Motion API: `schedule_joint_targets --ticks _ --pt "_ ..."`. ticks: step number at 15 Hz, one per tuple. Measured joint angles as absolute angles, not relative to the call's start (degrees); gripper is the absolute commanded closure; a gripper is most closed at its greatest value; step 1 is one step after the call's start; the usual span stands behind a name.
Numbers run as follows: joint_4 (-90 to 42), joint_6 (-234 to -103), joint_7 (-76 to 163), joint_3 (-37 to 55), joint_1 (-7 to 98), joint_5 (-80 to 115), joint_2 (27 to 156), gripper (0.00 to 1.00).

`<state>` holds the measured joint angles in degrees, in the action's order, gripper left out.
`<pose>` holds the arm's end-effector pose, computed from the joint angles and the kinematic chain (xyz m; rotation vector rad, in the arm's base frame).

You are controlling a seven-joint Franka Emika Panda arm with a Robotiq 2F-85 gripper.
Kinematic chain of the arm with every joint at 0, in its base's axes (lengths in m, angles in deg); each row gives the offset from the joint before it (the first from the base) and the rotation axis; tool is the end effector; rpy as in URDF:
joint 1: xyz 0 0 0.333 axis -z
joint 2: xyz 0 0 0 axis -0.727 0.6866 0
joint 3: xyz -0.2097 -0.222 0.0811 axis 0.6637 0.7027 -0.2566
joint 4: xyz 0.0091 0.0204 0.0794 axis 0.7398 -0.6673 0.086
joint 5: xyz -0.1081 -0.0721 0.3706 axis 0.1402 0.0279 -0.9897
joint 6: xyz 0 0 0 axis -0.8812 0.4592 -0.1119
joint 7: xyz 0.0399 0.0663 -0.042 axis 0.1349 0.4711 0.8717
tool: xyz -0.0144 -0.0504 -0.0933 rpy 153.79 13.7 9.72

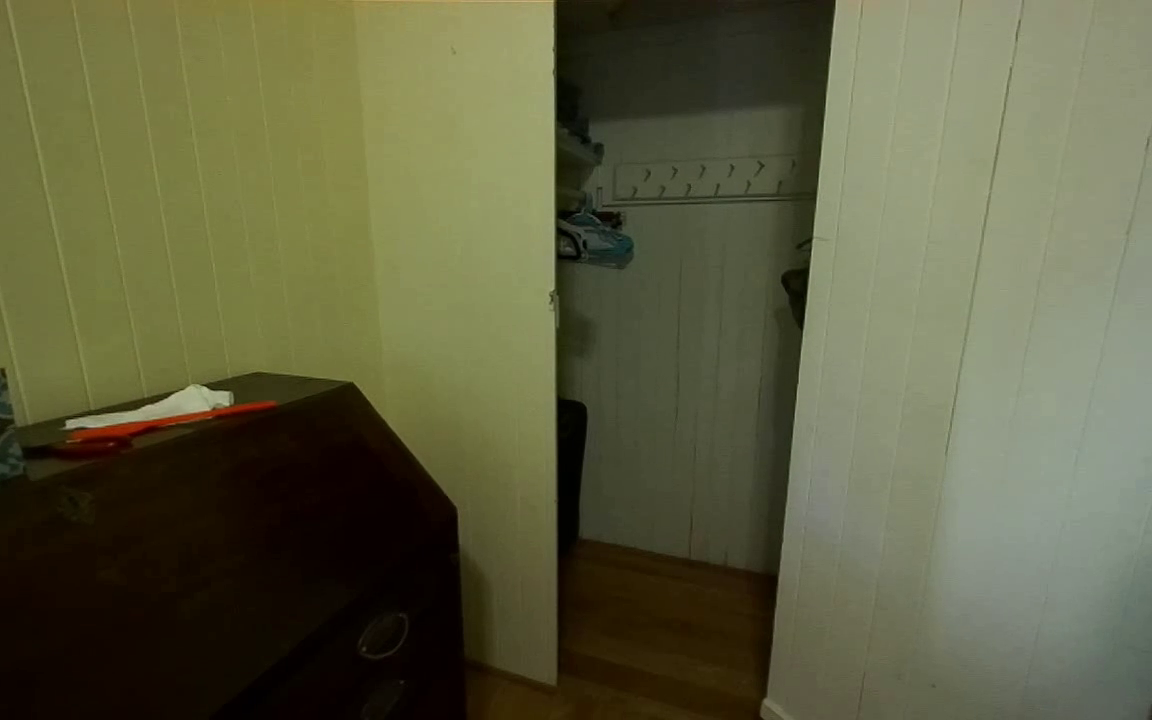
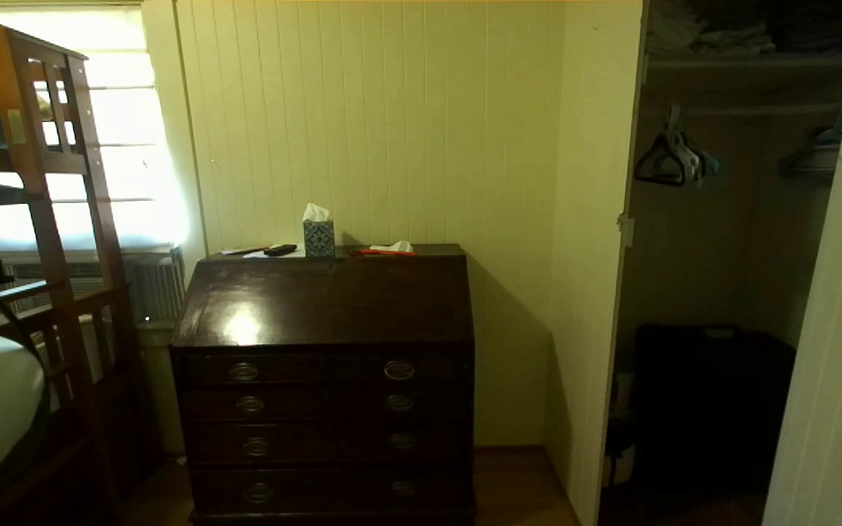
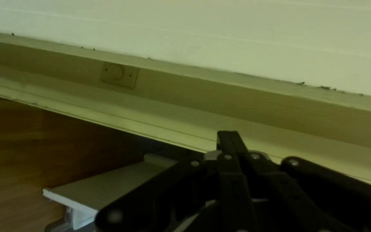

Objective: Close the door

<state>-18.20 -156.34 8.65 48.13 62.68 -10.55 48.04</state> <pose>0.1039 -0.4383 0.8833 -1.3016 1.7732 -1.3343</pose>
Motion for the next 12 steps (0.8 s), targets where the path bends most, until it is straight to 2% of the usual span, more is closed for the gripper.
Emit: schedule_joint_targets --ticks 8,12 --pt "-8.1 -145.4 16.5 67.0 46.8 -22.8 53.3 1.0" --pt "-4.1 -144.1 17.0 76.7 35.9 -23.7 53.8 1.0"
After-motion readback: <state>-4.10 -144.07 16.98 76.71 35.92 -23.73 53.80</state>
